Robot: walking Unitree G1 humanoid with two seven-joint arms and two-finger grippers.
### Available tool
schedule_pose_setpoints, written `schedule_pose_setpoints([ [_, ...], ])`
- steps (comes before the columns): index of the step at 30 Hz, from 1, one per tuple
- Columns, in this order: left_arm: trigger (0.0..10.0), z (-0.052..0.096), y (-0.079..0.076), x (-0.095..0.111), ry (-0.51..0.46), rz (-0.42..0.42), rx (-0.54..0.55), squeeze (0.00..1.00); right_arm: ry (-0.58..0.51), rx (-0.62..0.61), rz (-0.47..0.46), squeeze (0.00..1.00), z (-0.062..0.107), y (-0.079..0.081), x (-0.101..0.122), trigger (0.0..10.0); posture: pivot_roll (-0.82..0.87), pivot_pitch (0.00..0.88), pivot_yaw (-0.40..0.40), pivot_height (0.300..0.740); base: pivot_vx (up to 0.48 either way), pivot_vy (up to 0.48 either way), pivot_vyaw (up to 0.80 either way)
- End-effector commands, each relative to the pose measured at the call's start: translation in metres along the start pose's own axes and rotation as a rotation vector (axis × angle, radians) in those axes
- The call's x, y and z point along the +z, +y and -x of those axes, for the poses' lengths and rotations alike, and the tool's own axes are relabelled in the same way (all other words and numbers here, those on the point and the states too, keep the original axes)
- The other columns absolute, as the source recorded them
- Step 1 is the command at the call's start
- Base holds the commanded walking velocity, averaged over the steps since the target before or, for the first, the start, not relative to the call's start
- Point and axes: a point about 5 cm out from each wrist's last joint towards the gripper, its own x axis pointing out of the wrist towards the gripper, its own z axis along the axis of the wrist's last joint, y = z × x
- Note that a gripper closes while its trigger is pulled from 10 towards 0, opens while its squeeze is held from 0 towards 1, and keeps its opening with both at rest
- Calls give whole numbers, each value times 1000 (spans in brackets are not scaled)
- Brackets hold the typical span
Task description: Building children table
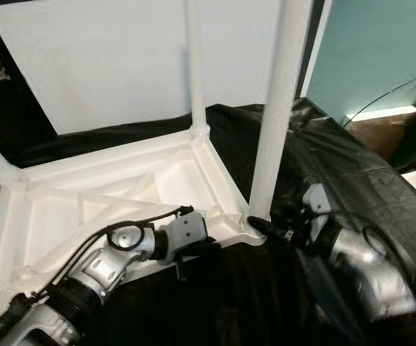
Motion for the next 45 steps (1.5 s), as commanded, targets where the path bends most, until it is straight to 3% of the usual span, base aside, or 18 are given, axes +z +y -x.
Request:
schedule_pose_setpoints([
  [1, 10000, -6, -49, -49, 199, 146, -340, 0, 25, -360, 29, 0, 10, -25, -3, 0, -28, 7, 30, 740, 0, 0, 0],
  [7, 10000, -5, -48, -50, 206, 146, -345, 0, 10, -541, 37, 0, 10, -31, -2, 0, -32, 5, 36, 740, 0, 0, 0],
  [12, 10000, -5, -47, -50, 206, 143, -346, 0, 9, -549, 46, 0, 6, -31, -1, 0, -35, 5, 38, 740, 0, 0, 0],
  [13, 10000, -5, -47, -50, 205, 142, -347, 0, 11, -532, 49, 0, 4, -29, -1, 824, -37, 4, 37, 740, 0, 0, 0],
  [14, 10000, -6, -47, -50, 204, 141, -347, 0, 20, -498, 57, 0, 1, -26, -2, 10000, -40, 4, 36, 740, 0, 0, 0],
  [19, 10000, -7, -46, -49, 203, 140, -348, 0, 25, -482, 68, 0, -2, -20, -1, 10000, -42, 4, 35, 740, 0, 0, 0],
  [20, 10000, -8, -46, -49, 202, 141, -348, 0, 10, -450, 57, 1000, -3, -19, 1, 10000, -44, 4, 34, 740, 0, 0, 0],
  [23, 10000, -9, -46, -49, 200, 142, -349, 0, -14, -323, 40, 1000, -7, -23, 8, 10000, -49, 6, 33, 740, 0, 0, 0],
  [28, 10000, -9, -46, -48, 199, 142, -350, 0, -24, -256, 58, 1000, -7, -28, 13, 10000, -50, 6, 34, 740, 0, 0, 0],
  [29, 10000, -9, -46, -48, 198, 141, -351, 0, -27, -214, 76, 0, -8, -31, 16, 10000, -53, 6, 33, 740, 0, 0, 0],
  [33, 10000, -10, -46, -48, 197, 140, -353, 0, -27, -154, 91, 0, -9, -34, 18, 10000, -54, 6, 34, 740, 0, 0, 0],
  [36, 10000, -7, -48, -49, 210, 106, -405, 0, 24, 156, 170, 0, -14, -38, 26, 10000, -47, 0, 35, 740, 0, 0, 0],
  [39, 10000, -5, -49, -50, 217, 96, -421, 0, 42, 213, 193, 0, -15, -40, 27, 10000, -46, 0, 35, 740, 0, 0, 0],
  [40, 10000, 2, -52, -52, 227, 91, -461, 0, 56, 258, 249, 0, -20, -50, 35, 10000, -36, 0, 32, 740, 0, 0, 0],
  [45, 10000, 8, -55, -54, 224, 101, -500, 0, 51, 280, 286, 0, -25, -57, 45, 10000, -30, 0, 30, 740, 0, 0, 0],
])
